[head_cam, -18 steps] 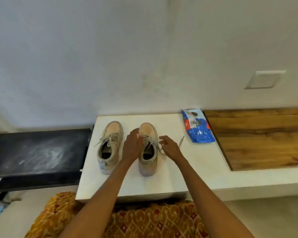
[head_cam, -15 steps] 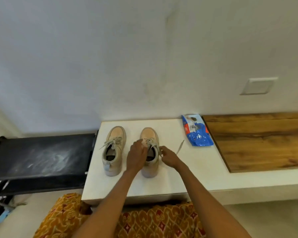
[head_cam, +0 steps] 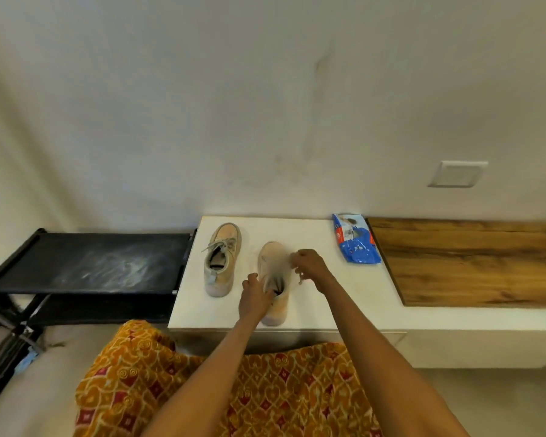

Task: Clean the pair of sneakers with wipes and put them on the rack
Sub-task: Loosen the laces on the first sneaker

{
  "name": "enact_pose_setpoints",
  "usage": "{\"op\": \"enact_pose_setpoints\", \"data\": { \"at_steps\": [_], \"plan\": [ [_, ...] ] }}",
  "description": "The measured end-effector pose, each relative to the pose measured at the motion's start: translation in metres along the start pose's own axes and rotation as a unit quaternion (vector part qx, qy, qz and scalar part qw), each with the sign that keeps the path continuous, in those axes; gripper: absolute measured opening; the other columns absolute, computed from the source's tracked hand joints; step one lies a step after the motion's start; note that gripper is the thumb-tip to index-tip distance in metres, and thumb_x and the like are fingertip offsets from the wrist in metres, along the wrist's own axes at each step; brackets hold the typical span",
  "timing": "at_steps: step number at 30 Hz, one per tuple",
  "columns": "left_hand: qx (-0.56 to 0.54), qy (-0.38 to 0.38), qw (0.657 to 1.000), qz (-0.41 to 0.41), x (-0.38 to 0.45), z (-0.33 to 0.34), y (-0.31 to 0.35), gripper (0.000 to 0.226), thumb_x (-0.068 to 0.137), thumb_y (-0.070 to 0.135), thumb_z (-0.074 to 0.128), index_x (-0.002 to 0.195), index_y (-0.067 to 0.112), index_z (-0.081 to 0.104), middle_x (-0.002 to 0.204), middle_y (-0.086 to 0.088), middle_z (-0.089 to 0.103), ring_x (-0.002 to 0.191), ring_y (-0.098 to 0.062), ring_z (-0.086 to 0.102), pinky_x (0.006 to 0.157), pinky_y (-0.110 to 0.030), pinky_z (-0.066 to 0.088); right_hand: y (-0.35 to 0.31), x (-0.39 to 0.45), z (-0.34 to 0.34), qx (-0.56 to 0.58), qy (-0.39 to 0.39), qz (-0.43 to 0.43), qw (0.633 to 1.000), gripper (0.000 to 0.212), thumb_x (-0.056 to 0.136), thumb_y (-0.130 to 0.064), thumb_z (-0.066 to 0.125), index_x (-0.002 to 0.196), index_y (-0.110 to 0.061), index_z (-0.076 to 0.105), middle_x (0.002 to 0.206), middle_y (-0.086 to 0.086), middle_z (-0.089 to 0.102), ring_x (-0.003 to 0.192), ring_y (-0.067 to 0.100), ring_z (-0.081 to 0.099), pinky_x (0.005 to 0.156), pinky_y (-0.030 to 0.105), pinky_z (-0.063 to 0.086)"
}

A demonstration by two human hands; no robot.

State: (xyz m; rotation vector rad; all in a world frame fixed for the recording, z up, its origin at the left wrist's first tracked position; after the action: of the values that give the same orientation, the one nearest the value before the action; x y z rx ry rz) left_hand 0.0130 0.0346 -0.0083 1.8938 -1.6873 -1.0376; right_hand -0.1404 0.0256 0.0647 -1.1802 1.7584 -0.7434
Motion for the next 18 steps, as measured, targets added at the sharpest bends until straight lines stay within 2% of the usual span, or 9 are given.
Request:
{"op": "enact_pose_setpoints", "data": {
  "at_steps": [3,7,11,15,16,18],
  "plan": [
    [0.048,-0.022,0.998,0.017,-0.01,-0.002,0.001,0.055,0.088,0.031,0.057,0.132,0.012,0.03,0.13,-0.011,0.043,0.113,-0.029,0.053,0.084,-0.038,0.045,-0.03,-0.016,-0.008,0.174,-0.004,-0.005,0.985,0.01,0.087,-0.013,0.052,0.08,-0.009,0.058,0.078,0.007,0.062,0.067,0.017,0.057,0.061,0.025,0.047],
    [0.086,0.006,0.995,0.046,-0.008,-0.015,0.017,0.044,0.09,0.045,0.051,0.124,0.019,0.04,0.121,-0.006,0.05,0.106,-0.024,0.056,0.082,-0.034,0.047,-0.064,-0.031,-0.011,0.321,-0.016,-0.03,0.946,0.012,0.092,-0.013,0.05,0.096,-0.004,0.058,0.08,0.009,0.063,0.067,0.021,0.062,0.06,0.025,0.052],
    [0.003,0.02,0.997,0.075,-0.004,-0.022,0.043,0.042,0.087,0.049,0.055,0.119,0.023,0.048,0.121,-0.002,0.058,0.105,-0.022,0.059,0.088,-0.036,0.047,-0.088,-0.038,-0.011,0.285,-0.001,-0.094,0.954,0.016,0.095,-0.014,0.049,0.103,-0.003,0.058,0.081,0.008,0.062,0.07,0.016,0.062,0.064,0.024,0.053],
    [-0.124,0.051,0.99,0.037,0.0,-0.033,0.047,0.057,0.085,0.04,0.063,0.127,0.02,0.031,0.115,-0.007,0.061,0.098,-0.028,0.062,0.081,-0.035,0.051,-0.076,-0.034,-0.012,0.258,0.045,-0.095,0.961,0.015,0.095,-0.013,0.051,0.104,-0.003,0.058,0.081,0.011,0.061,0.072,0.018,0.059,0.068,0.025,0.053],
    [-0.114,0.059,0.991,0.043,0.001,-0.036,0.048,0.053,0.086,0.037,0.062,0.129,0.021,0.035,0.114,-0.007,0.062,0.098,-0.028,0.062,0.079,-0.034,0.05,-0.066,-0.031,-0.011,0.26,0.057,-0.08,0.961,0.016,0.095,-0.013,0.051,0.105,-0.003,0.059,0.081,0.011,0.062,0.073,0.019,0.059,0.07,0.027,0.053],
    [-0.041,0.059,0.995,0.073,0.008,-0.037,0.05,0.033,0.089,0.036,0.057,0.118,0.02,0.054,0.11,-0.005,0.065,0.096,-0.025,0.062,0.075,-0.031,0.047,-0.044,-0.027,-0.006,0.266,0.069,-0.045,0.96,0.016,0.096,-0.012,0.049,0.106,-0.003,0.057,0.082,0.01,0.063,0.073,0.018,0.061,0.072,0.028,0.054]
  ]
}}
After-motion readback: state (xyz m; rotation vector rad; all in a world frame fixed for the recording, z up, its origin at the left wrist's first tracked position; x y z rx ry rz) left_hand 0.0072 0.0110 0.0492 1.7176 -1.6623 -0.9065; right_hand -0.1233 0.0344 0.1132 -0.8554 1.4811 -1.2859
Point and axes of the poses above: each hand's wrist, its own x-axis towards the middle knuckle, its own z-axis out of the palm, y = z × x, the point moved 9 cm from there along x, towards the middle knuckle
